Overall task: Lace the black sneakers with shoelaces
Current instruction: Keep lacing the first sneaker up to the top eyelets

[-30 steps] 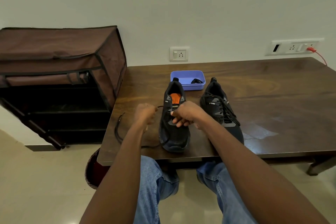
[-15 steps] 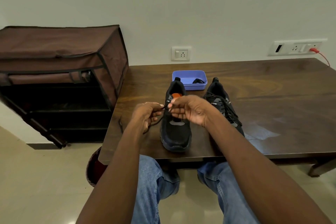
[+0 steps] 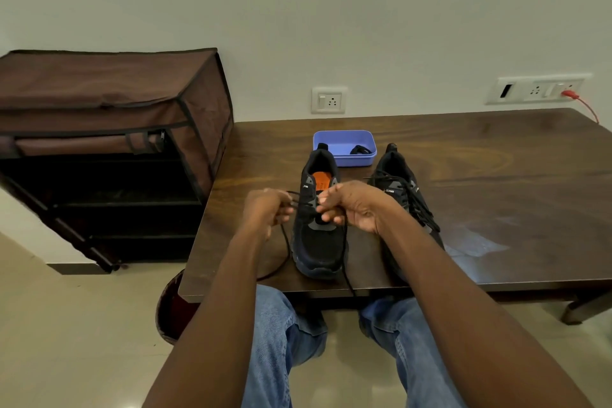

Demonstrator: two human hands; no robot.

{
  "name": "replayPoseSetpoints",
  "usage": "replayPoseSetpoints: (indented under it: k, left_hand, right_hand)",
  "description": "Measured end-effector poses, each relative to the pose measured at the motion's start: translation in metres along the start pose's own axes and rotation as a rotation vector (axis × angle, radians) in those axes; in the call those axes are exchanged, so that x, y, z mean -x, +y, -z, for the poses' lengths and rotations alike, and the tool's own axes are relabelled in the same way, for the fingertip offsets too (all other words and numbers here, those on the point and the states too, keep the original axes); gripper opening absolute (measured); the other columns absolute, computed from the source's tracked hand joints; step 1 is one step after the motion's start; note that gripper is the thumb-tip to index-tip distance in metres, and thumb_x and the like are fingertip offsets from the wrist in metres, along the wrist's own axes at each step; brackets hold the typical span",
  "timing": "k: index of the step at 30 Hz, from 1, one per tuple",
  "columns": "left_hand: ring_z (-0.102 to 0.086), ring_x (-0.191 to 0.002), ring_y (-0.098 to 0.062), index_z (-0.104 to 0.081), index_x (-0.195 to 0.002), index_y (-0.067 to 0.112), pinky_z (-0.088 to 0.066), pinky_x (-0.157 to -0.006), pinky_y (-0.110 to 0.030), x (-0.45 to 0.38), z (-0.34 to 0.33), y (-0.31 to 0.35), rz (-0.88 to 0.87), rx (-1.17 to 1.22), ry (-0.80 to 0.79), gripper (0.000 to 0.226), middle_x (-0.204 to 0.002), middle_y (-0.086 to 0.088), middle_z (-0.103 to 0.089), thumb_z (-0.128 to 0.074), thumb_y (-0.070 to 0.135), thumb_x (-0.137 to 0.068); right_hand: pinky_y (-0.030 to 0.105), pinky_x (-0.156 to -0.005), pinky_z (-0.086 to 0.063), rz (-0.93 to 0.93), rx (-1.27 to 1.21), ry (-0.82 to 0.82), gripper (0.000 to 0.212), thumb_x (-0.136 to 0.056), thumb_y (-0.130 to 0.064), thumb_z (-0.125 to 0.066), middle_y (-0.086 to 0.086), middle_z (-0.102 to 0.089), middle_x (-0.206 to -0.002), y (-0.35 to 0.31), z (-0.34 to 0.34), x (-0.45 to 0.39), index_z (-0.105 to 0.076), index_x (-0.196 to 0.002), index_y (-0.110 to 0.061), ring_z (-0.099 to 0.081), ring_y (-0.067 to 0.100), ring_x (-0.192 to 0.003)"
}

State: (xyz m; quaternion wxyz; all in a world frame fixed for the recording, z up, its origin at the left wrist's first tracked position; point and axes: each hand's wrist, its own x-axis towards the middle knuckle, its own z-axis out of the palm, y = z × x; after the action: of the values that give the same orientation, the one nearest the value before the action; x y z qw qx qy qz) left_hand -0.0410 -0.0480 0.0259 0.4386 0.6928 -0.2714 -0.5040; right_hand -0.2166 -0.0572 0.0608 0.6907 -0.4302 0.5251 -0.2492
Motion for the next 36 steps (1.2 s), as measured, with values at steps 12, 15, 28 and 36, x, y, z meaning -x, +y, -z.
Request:
replayPoseSetpoints:
  k: [12, 15, 28, 36]
  left_hand:
    - [-0.068, -0.087, -0.014, -0.073, -0.102, 0.008, -0.055, -0.082, -0.025, 0.008, -0.008, 0.003, -0.315, -0.144, -0.427, 0.014, -0.095, -0.006, -0.074, -0.07, 0.011, -0.089]
    - [-0.066, -0.083, -0.013, -0.072, -0.098, 0.007, -0.052, -0.071, -0.018, 0.004, -0.004, 0.001, -0.331, -0.144, -0.385, 0.01, -0.087, -0.003, -0.072, -0.07, 0.013, -0.09]
    - [-0.063, -0.082, -0.015, -0.075, -0.085, 0.012, -0.049, -0.076, -0.026, -0.011, 0.008, 0.002, -0.135, 0.183, 0.285, 0.003, -0.092, -0.003, -0.073, -0.073, 0.01, -0.084]
    - [-0.051, -0.126, -0.019, -0.056, -0.138, 0.017, -0.046, -0.102, -0.028, 0.004, -0.001, 0.003, -0.471, -0.432, 0.215, 0.047, -0.138, -0.001, -0.055, -0.065, 0.011, -0.092]
  right_hand:
    - [0.02, -0.041, -0.035, 0.249, -0.044, 0.126, 0.018, -0.095, 0.009, -0.048, 0.011, -0.059, -0.078, -0.001, 0.004, -0.007, -0.053, -0.104, -0.005, -0.051, 0.011, -0.053]
    - [0.021, -0.043, -0.036, 0.275, -0.078, 0.17, 0.017, -0.094, 0.01, -0.048, 0.012, -0.056, -0.076, -0.001, 0.013, -0.009, -0.052, -0.1, -0.006, -0.05, 0.014, -0.055]
    - [0.021, -0.044, -0.032, 0.161, 0.328, 0.208, 0.008, -0.093, -0.004, -0.061, 0.004, -0.057, -0.067, 0.002, 0.038, -0.007, -0.062, -0.085, -0.007, -0.044, 0.009, -0.049]
    - [0.022, -0.049, -0.033, 0.106, 0.539, 0.246, 0.021, -0.1, -0.009, -0.05, 0.003, -0.054, -0.067, 0.004, 0.03, -0.011, -0.069, -0.095, -0.001, -0.041, 0.009, -0.052]
